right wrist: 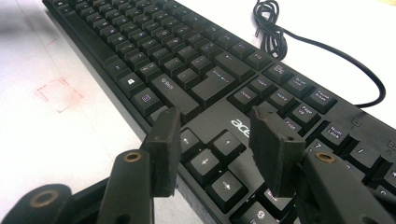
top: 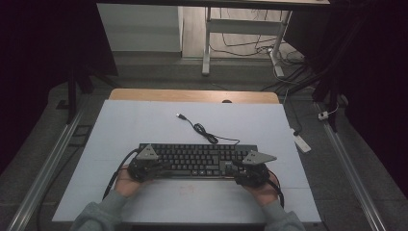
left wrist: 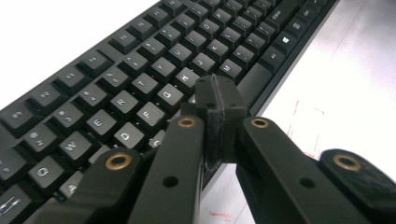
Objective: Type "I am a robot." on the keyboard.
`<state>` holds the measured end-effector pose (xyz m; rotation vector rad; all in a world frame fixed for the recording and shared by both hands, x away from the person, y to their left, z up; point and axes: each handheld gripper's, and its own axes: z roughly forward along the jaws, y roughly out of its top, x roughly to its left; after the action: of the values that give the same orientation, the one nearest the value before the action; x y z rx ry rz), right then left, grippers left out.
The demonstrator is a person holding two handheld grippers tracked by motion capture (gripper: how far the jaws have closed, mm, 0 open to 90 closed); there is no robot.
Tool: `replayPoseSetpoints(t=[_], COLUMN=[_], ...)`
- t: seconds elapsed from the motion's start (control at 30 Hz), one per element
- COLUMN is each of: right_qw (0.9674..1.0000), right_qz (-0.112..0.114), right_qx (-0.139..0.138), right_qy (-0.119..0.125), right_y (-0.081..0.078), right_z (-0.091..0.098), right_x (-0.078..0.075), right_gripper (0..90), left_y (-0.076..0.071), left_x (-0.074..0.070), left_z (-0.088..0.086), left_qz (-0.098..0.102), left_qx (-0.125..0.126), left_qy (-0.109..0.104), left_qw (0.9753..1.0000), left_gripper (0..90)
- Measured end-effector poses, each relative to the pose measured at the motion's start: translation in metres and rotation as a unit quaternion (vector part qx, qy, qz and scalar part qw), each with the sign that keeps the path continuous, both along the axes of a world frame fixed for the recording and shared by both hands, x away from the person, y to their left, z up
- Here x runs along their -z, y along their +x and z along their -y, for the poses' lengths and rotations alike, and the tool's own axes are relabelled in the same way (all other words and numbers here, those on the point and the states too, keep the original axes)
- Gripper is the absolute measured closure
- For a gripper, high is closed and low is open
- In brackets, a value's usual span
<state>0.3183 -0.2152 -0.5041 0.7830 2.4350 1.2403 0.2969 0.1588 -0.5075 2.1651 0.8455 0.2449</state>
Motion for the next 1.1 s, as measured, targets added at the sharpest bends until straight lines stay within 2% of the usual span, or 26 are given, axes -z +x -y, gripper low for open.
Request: replayPoseSetpoints(t=[0.5,0.87,1.1], right_qw=[1.0,1.0,1.0], right_qz=[-0.001,-0.001,-0.001], right_qx=[0.0,0.0,0.0], right_qy=[-0.004,-0.005,-0.005], right_y=[0.0,0.0,0.0], right_z=[0.0,0.0,0.0], right_x=[0.0,0.0,0.0], right_gripper=[54.2,54.2,54.1], left_y=[0.002,0.003,0.003], left_x=[0.01,0.014,0.014], left_z=[0.014,0.018,0.019], left_qz=[-0.009,-0.011,-0.011], left_qx=[0.014,0.018,0.017], left_qy=[0.028,0.036,0.034], left_qw=[0.9995,0.9991,0.9992], left_gripper=[88.7,88.7,88.7])
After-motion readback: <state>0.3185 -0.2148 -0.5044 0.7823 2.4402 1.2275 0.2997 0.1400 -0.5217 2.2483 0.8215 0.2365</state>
